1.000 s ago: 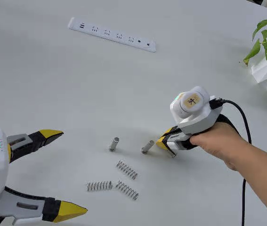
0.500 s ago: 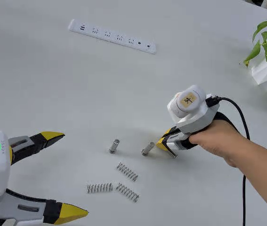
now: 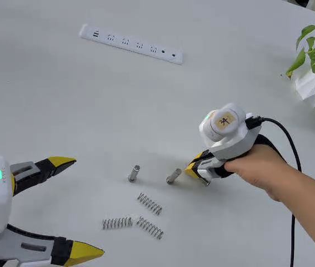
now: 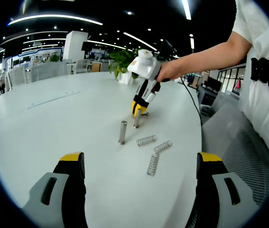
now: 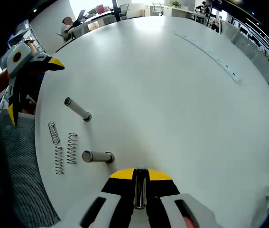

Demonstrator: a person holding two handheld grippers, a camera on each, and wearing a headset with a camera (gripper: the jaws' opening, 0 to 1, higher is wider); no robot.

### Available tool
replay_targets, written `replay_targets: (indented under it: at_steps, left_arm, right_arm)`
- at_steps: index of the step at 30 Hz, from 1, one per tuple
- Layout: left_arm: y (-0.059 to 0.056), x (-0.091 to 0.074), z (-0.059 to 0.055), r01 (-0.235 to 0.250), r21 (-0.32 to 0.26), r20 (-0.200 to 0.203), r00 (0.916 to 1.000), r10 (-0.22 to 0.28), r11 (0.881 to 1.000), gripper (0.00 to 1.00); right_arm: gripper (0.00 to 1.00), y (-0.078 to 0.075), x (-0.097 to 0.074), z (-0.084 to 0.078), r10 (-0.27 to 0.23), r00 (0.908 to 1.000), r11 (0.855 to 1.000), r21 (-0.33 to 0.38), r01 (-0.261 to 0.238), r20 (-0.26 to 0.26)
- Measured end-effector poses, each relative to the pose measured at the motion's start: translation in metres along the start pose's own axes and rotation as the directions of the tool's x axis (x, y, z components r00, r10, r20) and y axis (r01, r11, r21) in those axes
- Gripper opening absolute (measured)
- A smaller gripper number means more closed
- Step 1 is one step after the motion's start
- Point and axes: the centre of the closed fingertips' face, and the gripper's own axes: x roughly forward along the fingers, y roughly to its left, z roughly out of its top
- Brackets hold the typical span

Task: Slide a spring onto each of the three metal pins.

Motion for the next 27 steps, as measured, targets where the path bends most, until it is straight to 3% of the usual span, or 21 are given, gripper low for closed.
replay_targets:
  at_steps: [27]
  left_arm:
    - [-0.004,0.001,0.002,0.008,0.014,-0.006,1.0,-0.008,1.0,0.97]
  right_arm:
    - [0.05,0.002,-0.035,-0.005,-0.043,0.9884,0.996,0.087,0.03,0.145]
